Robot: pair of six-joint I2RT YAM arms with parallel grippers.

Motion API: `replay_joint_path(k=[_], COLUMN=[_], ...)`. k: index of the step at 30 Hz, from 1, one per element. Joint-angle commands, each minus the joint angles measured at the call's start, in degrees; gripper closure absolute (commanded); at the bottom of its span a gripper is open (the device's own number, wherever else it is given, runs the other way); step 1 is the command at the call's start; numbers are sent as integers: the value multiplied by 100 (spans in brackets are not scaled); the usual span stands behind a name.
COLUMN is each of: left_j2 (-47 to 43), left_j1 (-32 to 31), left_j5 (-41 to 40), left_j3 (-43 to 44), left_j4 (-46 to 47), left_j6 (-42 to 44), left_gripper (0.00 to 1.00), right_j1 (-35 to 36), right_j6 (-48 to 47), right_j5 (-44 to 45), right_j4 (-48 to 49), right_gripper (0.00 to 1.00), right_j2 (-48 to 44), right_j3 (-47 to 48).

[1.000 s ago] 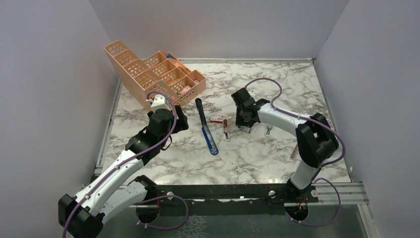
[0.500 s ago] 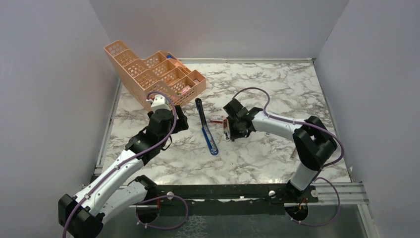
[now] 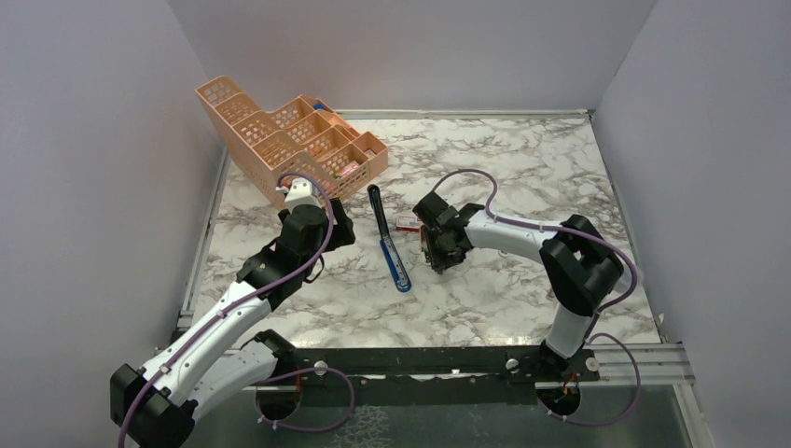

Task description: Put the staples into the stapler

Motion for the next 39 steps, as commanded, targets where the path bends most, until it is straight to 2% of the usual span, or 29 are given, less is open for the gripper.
replay_joint_path(k=[1, 10, 17, 30, 39], left_j2=[19, 27, -16, 29, 40], left_j1=[42, 42, 42, 42, 42], left_j5=[-75, -66, -100, -40, -65], left_j3=[-56, -55, -52, -44, -52], left_j4=[14, 10, 10, 19, 19], left_j6=[-34, -35, -17, -6, -25], left_gripper=[17, 17, 17, 17, 17], right_j1=[47, 51, 51, 55, 90], right_j6=[368, 1497, 1931, 1551, 1141], right_j5=[319, 215, 315, 564, 848], right_j4=[-512, -565, -268, -490, -138], right_gripper=[64, 66, 73, 80, 81], right_j2=[182, 206, 184, 249, -328], right_j3=[256, 252, 161, 258, 452])
